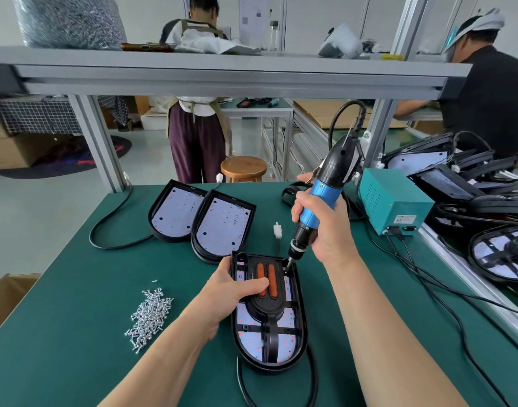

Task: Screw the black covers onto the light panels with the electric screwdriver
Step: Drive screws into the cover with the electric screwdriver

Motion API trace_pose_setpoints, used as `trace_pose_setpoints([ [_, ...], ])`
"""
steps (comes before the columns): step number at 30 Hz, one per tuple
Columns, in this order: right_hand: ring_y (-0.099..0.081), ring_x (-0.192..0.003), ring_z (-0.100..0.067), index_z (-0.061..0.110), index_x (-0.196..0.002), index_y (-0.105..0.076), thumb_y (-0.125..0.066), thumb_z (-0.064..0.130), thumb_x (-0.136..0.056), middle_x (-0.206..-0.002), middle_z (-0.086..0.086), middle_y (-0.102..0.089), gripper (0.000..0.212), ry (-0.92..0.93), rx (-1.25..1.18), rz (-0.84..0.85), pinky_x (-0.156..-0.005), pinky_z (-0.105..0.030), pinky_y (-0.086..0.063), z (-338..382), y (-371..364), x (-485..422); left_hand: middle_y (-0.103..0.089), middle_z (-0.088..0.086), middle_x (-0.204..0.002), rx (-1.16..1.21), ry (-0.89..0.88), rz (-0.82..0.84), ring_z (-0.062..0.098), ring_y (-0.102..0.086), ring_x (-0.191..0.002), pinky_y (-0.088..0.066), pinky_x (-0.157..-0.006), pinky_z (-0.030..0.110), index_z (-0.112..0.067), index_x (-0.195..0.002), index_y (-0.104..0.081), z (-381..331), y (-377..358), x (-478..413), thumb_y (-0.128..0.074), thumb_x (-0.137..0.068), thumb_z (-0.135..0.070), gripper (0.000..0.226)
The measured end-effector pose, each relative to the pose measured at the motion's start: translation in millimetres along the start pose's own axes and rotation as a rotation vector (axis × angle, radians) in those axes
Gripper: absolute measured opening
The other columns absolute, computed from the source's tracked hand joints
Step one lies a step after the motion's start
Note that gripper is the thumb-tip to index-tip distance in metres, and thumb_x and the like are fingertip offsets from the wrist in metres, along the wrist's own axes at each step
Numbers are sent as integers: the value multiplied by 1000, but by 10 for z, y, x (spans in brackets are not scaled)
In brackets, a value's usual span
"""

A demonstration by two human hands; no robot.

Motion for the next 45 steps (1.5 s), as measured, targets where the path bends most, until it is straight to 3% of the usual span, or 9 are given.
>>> trace_pose_setpoints([
  [9,-48,-56,-24,11,-100,-61,-67,12,-77,-59,-11,-49,24,24,-40,-76,-61,-28,-42,35,108,52,-77,-3,-100,-20,13,7,15,-75,-90,-55,-72,21,-22,-117,-57,3,-2,-2,-88,-69,-20,58],
  [18,-46,-58,-25,12,-100,-60,-67,15,-73,-59,-8,-52,28,36,-115,4,-64,-28,-43,100,152,52,-77,-7,-100,-61,24,11,12,-74,-92,-52,-87,32,-26,-116,-57,2,0,0,-87,-61,-31,63],
  [21,-49,-63,-22,12,-98,-61,-68,16,-70,-65,-9,-52,29,51,-121,-87,-69,-27,-45,105,204,55,-77,-6,-101,-57,21,11,13,-74,-94,-52,-93,34,-25,-117,-57,7,5,3,-87,-61,-30,64],
  [24,-50,-64,-18,13,-94,-62,-69,15,-69,-72,-8,-51,26,58,-143,-155,-69,-26,-44,92,257,65,-77,-6,-101,-44,23,19,13,-74,-93,-53,-86,30,-25,-118,-56,12,-9,-3,-87,-70,-22,57],
  [29,-49,-61,-17,13,-95,-63,-64,7,-76,-66,-2,-51,20,50,-106,-213,-65,-25,-43,101,278,69,-77,-8,-100,-52,25,15,11,-74,-92,-51,-87,30,-27,-117,-56,-3,-6,7,-87,-68,-24,58],
  [34,-49,-61,-17,9,-92,-56,-65,9,-76,-62,-3,-54,19,32,-6,-189,-70,-29,-44,105,191,43,-77,-8,-101,-43,19,18,10,-74,-92,-51,-83,28,-28,-117,-56,-9,-20,15,-86,-68,-23,58],
  [39,-53,-56,-20,13,-98,-61,-65,12,-82,-59,-7,-54,17,13,56,-86,-60,-27,-49,66,23,50,-77,-3,-100,-31,10,7,16,-74,-92,-54,-83,29,-23,-117,-56,-26,-49,17,-85,-60,-24,64],
  [41,-53,-52,-18,13,-96,-62,-66,11,-79,-56,-5,-53,17,10,77,-183,-58,-26,-49,60,26,35,-77,-3,-100,-29,10,-1,17,-74,-92,-54,-81,28,-23,-117,-57,-27,-51,23,-85,-59,-24,64],
  [45,-52,-48,-12,13,-93,-60,-66,7,-76,-57,4,-56,18,6,45,-571,-54,-29,-47,6,168,48,-77,-5,-97,-32,15,-24,13,-74,-89,-53,-75,23,-25,-115,-57,-24,-49,36,-86,-64,-21,58],
])
Point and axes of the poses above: each hand's wrist, its own x-axis away from the middle knuckle, its own y-axis out of the back of the hand, z = x × y, the point moved 5 cm from there along -x, towards the middle knuckle
